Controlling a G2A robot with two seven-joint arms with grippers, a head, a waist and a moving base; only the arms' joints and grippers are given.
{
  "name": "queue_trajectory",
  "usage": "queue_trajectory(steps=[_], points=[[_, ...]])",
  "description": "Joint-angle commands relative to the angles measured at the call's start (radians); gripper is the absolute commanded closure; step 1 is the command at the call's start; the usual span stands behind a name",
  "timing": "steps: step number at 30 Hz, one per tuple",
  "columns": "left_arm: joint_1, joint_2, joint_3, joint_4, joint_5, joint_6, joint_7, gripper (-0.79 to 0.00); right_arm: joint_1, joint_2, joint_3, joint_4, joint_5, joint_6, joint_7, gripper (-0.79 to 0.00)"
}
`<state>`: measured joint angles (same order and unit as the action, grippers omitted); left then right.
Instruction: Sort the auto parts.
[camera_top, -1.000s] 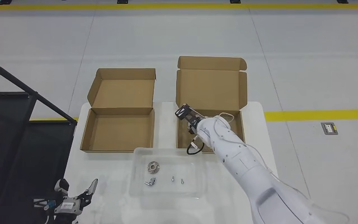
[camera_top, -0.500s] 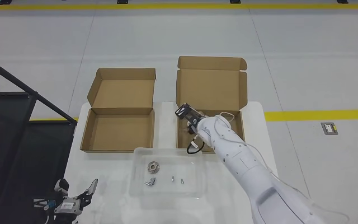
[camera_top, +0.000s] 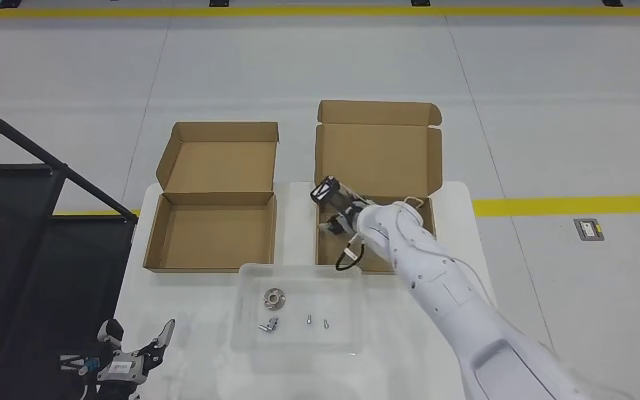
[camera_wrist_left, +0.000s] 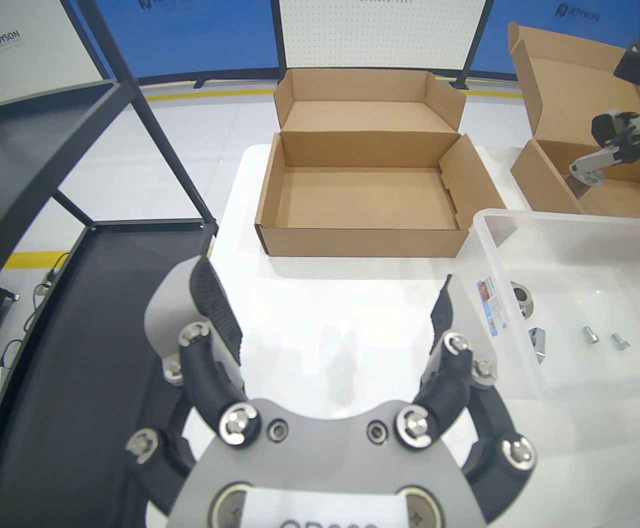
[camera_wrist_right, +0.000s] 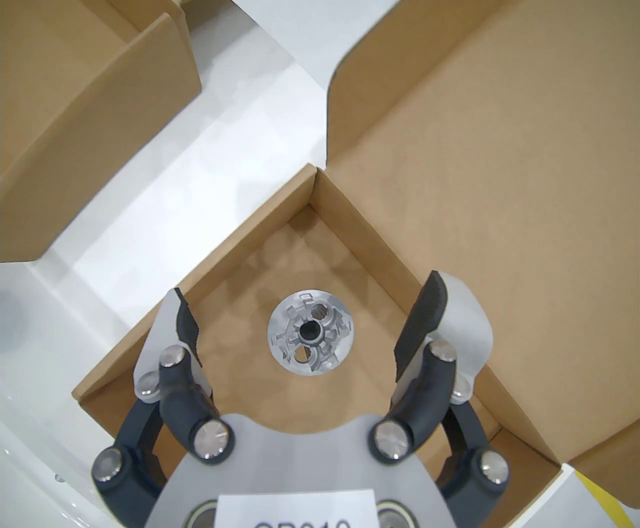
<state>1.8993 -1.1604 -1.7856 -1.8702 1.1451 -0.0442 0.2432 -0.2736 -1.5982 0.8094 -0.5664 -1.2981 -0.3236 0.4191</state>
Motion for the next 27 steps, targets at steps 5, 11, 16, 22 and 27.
queue_trajectory(steps=[5, 11, 16, 22, 27], points=[[0.0, 0.0, 0.0, 0.0, 0.0, 0.0, 0.0, -0.785, -0.142, 0.067, 0.071, -0.314, -0.082, -0.007, 0.085, -0.785], [0.0, 0.0, 0.0, 0.0, 0.0, 0.0, 0.0, -0.785, -0.349, 0.129, 0.175, -0.701, -0.142, -0.068, 0.211, -0.785], [0.0, 0.0, 0.0, 0.0, 0.0, 0.0, 0.0, -0.785, -0.472, 0.154, 0.203, -0.917, -0.176, -0.135, 0.269, -0.785], [0.0, 0.0, 0.0, 0.0, 0.0, 0.0, 0.0, -0.785, -0.472, 0.154, 0.203, -0.917, -0.176, -0.135, 0.269, -0.785], [0.0, 0.0, 0.0, 0.0, 0.0, 0.0, 0.0, -0.785, -0.472, 0.154, 0.203, -0.917, -0.176, -0.135, 0.269, -0.785]])
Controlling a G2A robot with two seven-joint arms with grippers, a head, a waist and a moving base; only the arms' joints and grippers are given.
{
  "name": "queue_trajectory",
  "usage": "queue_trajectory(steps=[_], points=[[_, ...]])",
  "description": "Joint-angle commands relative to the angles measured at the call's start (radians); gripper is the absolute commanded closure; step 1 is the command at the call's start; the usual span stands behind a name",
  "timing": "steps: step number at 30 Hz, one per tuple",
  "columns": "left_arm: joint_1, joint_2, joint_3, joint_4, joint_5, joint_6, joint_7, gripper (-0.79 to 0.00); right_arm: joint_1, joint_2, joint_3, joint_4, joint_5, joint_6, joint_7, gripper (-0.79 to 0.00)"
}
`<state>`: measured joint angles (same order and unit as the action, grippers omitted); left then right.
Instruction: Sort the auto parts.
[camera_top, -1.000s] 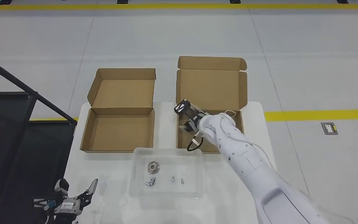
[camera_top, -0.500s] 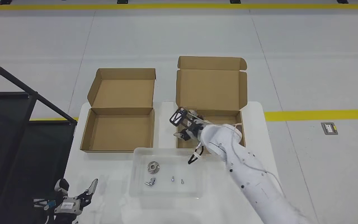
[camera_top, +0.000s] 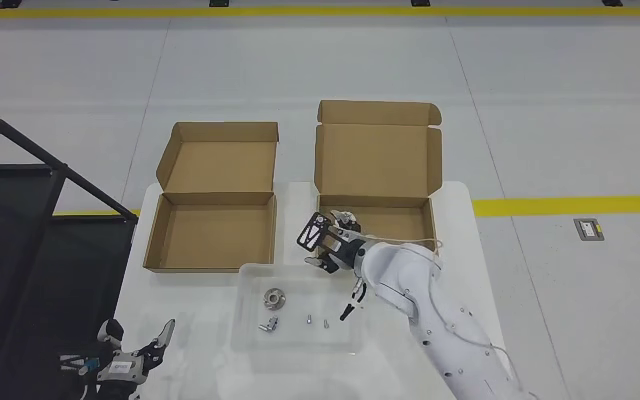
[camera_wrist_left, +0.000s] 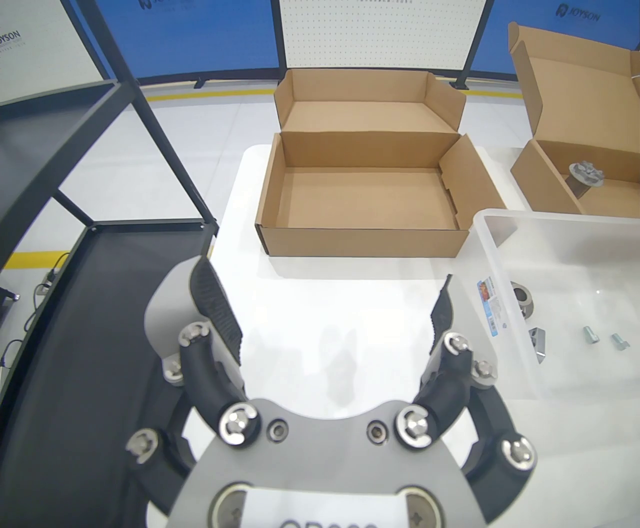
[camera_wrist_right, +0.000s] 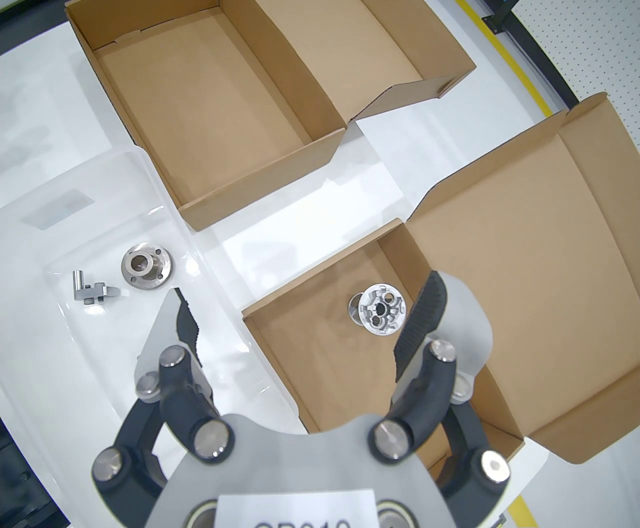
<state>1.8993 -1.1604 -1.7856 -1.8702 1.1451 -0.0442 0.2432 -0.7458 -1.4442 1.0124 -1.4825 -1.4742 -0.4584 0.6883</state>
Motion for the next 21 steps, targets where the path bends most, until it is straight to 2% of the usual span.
queue_trajectory(steps=[1, 9, 21], points=[[0.0, 0.0, 0.0, 0.0, 0.0, 0.0, 0.0, -0.785, 0.0, 0.0, 0.0, 0.0, 0.0, 0.0, 0.0, -0.785], [0.0, 0.0, 0.0, 0.0, 0.0, 0.0, 0.0, -0.785, -0.011, 0.0, -0.008, -0.007, -0.024, 0.019, 0.005, -0.785], [0.0, 0.0, 0.0, 0.0, 0.0, 0.0, 0.0, -0.785, -0.055, -0.062, -0.241, -0.179, -0.148, 0.378, 0.512, -0.785]])
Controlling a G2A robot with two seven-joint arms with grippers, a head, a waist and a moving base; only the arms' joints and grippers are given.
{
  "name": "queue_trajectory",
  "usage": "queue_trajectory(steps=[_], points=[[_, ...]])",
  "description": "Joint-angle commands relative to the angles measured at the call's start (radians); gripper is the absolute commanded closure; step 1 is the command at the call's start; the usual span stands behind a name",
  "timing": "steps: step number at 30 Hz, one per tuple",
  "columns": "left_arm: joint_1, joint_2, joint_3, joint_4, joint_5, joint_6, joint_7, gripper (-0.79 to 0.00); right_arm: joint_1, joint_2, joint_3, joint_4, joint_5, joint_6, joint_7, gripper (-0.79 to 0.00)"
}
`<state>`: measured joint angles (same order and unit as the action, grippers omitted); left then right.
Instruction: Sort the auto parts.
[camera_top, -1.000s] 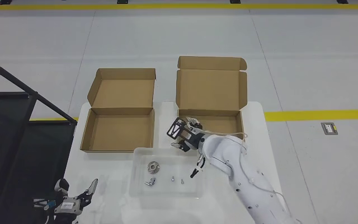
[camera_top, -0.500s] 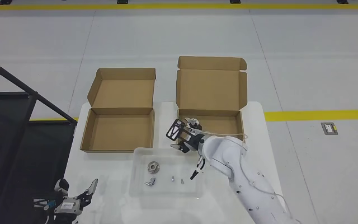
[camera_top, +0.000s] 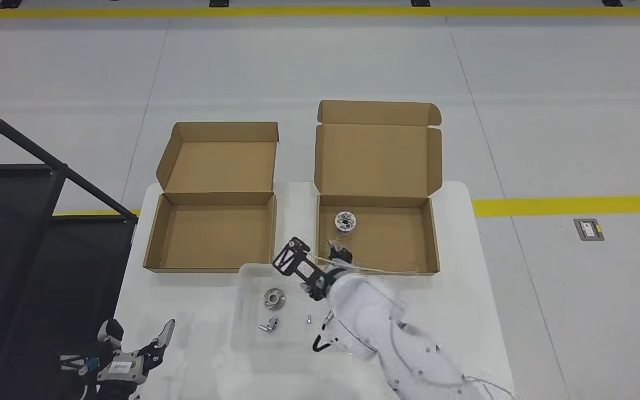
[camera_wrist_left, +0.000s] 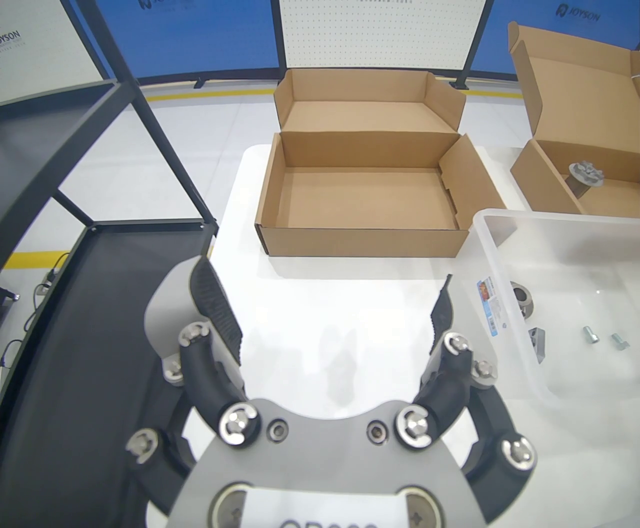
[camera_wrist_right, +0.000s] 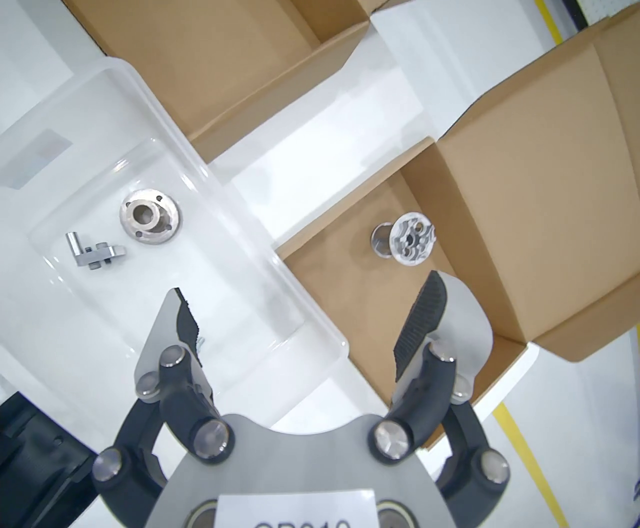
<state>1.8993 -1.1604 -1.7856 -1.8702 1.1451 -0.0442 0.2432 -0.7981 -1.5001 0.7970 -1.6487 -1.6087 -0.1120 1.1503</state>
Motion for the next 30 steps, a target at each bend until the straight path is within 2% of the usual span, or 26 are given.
queue_trajectory(steps=[1, 6, 8, 10, 14, 26, 28, 29, 30], points=[[0.0, 0.0, 0.0, 0.0, 0.0, 0.0, 0.0, -0.785, -0.004, -0.013, -0.046, -0.022, -0.03, 0.054, 0.076, -0.785], [0.0, 0.0, 0.0, 0.0, 0.0, 0.0, 0.0, -0.785, -0.012, -0.047, -0.107, -0.012, -0.025, 0.179, 0.163, -0.785], [0.0, 0.0, 0.0, 0.0, 0.0, 0.0, 0.0, -0.785, -0.006, -0.065, -0.097, 0.034, 0.049, 0.248, 0.223, -0.785], [0.0, 0.0, 0.0, 0.0, 0.0, 0.0, 0.0, -0.785, 0.014, -0.082, -0.085, 0.088, 0.154, 0.26, 0.202, -0.785], [0.0, 0.0, 0.0, 0.0, 0.0, 0.0, 0.0, -0.785, 0.055, -0.111, -0.083, 0.193, 0.251, 0.311, 0.182, -0.785], [0.0, 0.0, 0.0, 0.0, 0.0, 0.0, 0.0, -0.785, 0.061, -0.115, -0.084, 0.204, 0.258, 0.315, 0.181, -0.785], [0.0, 0.0, 0.0, 0.0, 0.0, 0.0, 0.0, -0.785, 0.055, -0.116, -0.056, 0.219, 0.286, 0.355, 0.168, -0.785], [0.0, 0.0, 0.0, 0.0, 0.0, 0.0, 0.0, -0.785, 0.054, -0.119, -0.03, 0.232, 0.309, 0.41, 0.156, -0.785], [0.0, 0.0, 0.0, 0.0, 0.0, 0.0, 0.0, -0.785, 0.056, -0.123, -0.036, 0.24, 0.315, 0.407, 0.143, -0.785]])
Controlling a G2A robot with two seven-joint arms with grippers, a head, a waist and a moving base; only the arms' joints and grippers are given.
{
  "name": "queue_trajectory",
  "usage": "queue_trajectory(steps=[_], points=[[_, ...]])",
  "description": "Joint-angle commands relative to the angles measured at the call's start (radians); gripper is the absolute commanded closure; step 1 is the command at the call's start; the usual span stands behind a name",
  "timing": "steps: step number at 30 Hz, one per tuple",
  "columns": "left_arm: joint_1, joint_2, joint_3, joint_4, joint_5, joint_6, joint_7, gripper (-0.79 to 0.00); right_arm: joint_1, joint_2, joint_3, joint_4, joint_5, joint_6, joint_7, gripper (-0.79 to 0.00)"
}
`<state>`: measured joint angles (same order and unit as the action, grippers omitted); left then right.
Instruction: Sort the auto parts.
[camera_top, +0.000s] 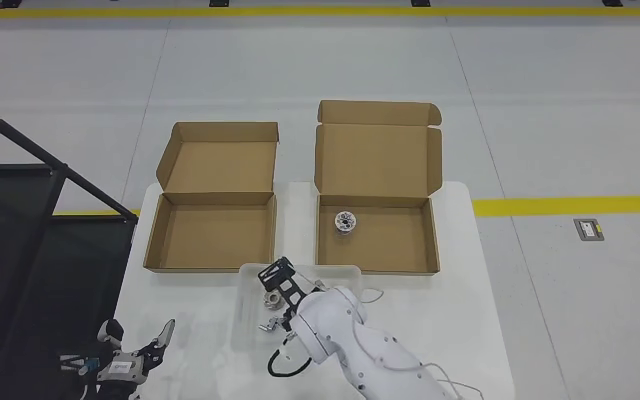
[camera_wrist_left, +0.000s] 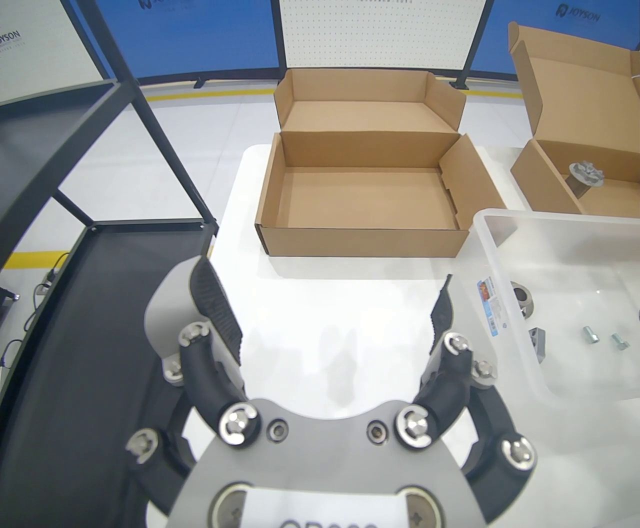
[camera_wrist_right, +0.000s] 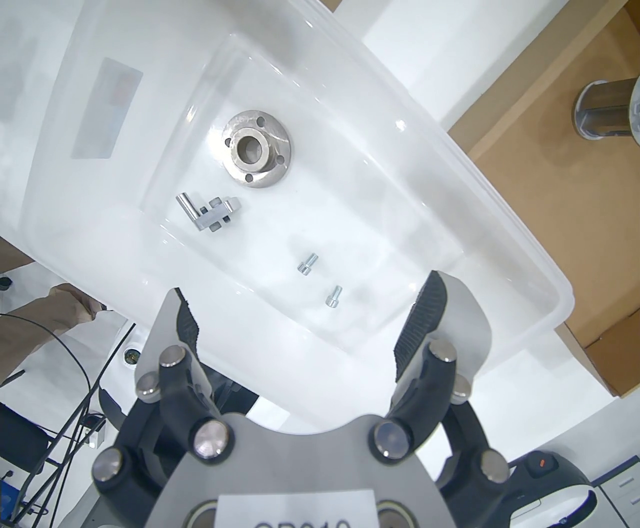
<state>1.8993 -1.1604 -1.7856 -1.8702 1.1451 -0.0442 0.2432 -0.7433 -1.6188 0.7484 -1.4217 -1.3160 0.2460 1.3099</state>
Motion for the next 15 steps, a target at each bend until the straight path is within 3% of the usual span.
queue_trajectory(steps=[1, 7, 9, 11, 13, 15], points=[[0.0, 0.0, 0.0, 0.0, 0.0, 0.0, 0.0, -0.785, 0.001, -0.008, 0.008, 0.026, 0.029, 0.046, -0.028, -0.785], [0.0, 0.0, 0.0, 0.0, 0.0, 0.0, 0.0, -0.785, 0.013, -0.037, -0.025, 0.114, 0.019, 0.15, -0.049, -0.785], [0.0, 0.0, 0.0, 0.0, 0.0, 0.0, 0.0, -0.785, 0.021, -0.047, -0.04, 0.142, 0.01, 0.183, -0.049, -0.73], [0.0, 0.0, 0.0, 0.0, 0.0, 0.0, 0.0, -0.785, 0.024, -0.057, -0.053, 0.167, -0.003, 0.217, -0.046, -0.529], [0.0, 0.0, 0.0, 0.0, 0.0, 0.0, 0.0, -0.785, 0.027, -0.066, -0.063, 0.186, -0.018, 0.253, -0.043, -0.554], [0.0, 0.0, 0.0, 0.0, 0.0, 0.0, 0.0, -0.785, 0.027, -0.074, -0.066, 0.199, -0.019, 0.274, -0.04, -0.52]])
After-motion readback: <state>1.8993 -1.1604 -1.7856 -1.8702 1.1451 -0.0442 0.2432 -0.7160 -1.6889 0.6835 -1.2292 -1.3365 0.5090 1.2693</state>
